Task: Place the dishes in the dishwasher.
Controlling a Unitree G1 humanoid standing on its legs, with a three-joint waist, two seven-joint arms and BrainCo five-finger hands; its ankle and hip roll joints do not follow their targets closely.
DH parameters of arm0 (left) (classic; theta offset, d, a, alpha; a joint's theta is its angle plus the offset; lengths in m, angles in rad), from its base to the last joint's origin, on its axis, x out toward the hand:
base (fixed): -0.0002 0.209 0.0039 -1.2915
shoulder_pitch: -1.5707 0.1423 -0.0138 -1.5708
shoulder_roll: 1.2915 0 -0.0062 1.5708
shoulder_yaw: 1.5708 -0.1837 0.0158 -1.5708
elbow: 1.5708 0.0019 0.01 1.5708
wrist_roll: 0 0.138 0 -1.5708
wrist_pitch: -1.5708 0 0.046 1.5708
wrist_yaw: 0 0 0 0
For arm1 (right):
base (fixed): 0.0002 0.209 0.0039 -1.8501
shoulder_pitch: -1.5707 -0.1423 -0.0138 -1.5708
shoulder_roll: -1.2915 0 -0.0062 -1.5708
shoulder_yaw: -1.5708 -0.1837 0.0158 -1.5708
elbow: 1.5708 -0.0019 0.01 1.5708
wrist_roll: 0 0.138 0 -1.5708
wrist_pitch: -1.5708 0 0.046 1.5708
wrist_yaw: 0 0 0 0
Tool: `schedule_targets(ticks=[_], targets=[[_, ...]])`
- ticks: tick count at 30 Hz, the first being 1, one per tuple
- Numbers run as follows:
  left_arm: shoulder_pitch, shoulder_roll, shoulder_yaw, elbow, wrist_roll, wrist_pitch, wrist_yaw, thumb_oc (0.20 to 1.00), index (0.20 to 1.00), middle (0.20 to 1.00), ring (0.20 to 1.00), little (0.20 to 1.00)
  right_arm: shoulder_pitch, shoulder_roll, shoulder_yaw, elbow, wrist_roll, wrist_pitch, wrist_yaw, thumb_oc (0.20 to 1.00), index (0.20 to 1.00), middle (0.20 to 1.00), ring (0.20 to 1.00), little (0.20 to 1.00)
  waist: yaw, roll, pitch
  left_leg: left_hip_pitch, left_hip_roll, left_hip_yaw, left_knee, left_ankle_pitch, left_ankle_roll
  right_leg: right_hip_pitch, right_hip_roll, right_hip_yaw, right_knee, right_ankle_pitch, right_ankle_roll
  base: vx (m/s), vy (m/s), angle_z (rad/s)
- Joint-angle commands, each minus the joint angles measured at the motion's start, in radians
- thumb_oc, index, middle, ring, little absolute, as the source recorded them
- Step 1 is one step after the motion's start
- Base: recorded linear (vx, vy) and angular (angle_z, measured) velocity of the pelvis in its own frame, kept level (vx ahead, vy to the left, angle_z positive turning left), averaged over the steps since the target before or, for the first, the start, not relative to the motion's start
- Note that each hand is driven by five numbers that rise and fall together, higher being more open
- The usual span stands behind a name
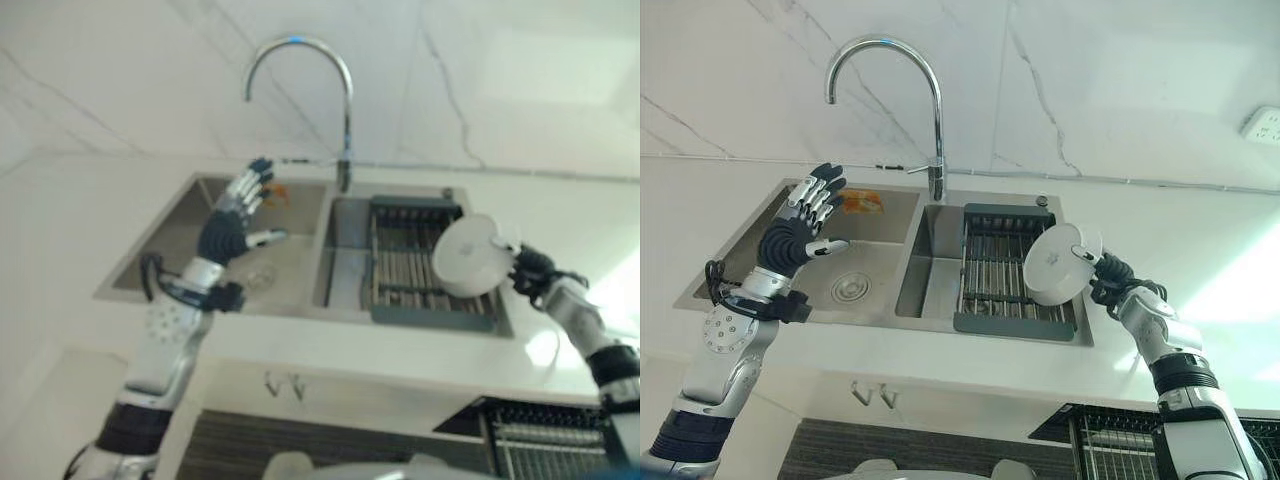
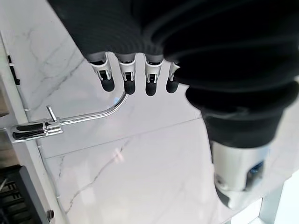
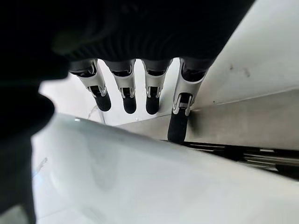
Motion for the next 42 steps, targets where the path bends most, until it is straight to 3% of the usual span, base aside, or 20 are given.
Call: schedule_targets(ticks=[1, 14, 15, 19, 28, 42], targets=[[-0.073, 0.045, -0.020, -0.040, -0.050, -0.033, 0.024, 1.000, 1.000, 1.000, 1.000, 1.000, -0.104, -0.021, 0.042, 0.035, -0.024, -0.010, 0.019, 1.000, 1.000, 1.000, 1.000, 1.000, 0.032, -0.011, -0.009, -0.028, 0.015, 0.030, 0.088, -0.097, -0.004, 0.057, -0.042, -0.028, -0.009, -0.063, 0.057, 0.00, 0.000, 0.00], [-0.081, 0.046, -0.039, -0.035, -0.049, -0.033, 0.039, 1.000, 1.000, 1.000, 1.000, 1.000, -0.170, -0.035, 0.080, 0.097, -0.059, 0.003, -0.023, 1.000, 1.000, 1.000, 1.000, 1.000, 0.047, -0.014, -0.006, -0.029, 0.008, 0.023, 0.088, -0.097, -0.002, 0.061, -0.045, -0.032, -0.009, -0.062, 0.058, 0.00, 0.000, 0.00], [-0.082, 0.047, -0.040, -0.036, -0.052, -0.031, 0.040, 1.000, 1.000, 1.000, 1.000, 1.000, -0.175, -0.036, 0.084, 0.106, -0.072, 0.008, -0.025, 0.915, 0.915, 0.915, 0.915, 0.915, 0.048, -0.014, -0.007, -0.029, 0.008, 0.022, 0.088, -0.097, -0.002, 0.061, -0.046, -0.032, -0.009, -0.062, 0.058, 0.00, 0.000, 0.00], [-0.093, 0.050, -0.047, -0.037, -0.055, -0.021, 0.051, 1.000, 1.000, 1.000, 1.000, 1.000, -0.201, -0.043, 0.115, 0.148, -0.181, 0.007, -0.045, 0.200, 0.200, 0.200, 0.200, 0.200, 0.052, -0.014, -0.006, -0.030, 0.006, 0.020, 0.088, -0.097, -0.002, 0.061, -0.047, -0.035, -0.009, -0.062, 0.058, 0.00, 0.000, 0.00], [-0.122, 0.038, -0.094, -0.036, -0.046, -0.015, 0.081, 1.000, 1.000, 1.000, 1.000, 1.000, -0.296, -0.018, 0.184, 0.270, -0.255, -0.011, -0.130, 0.200, 0.200, 0.200, 0.200, 0.200, 0.070, -0.007, -0.005, -0.031, 0.005, 0.014, 0.088, -0.093, -0.002, 0.065, -0.049, -0.041, -0.009, -0.061, 0.057, -0.01, 0.006, 0.05], [-0.091, 0.038, -0.077, -0.041, -0.053, -0.036, 0.088, 1.000, 1.000, 1.000, 1.000, 1.000, -0.262, -0.012, 0.154, 0.170, -0.189, -0.081, -0.218, 0.200, 0.200, 0.200, 0.200, 0.200, 0.065, -0.001, 0.002, -0.032, 0.010, 0.010, 0.088, -0.090, -0.007, 0.062, -0.045, -0.040, -0.009, -0.063, 0.051, -0.01, 0.002, 0.01]])
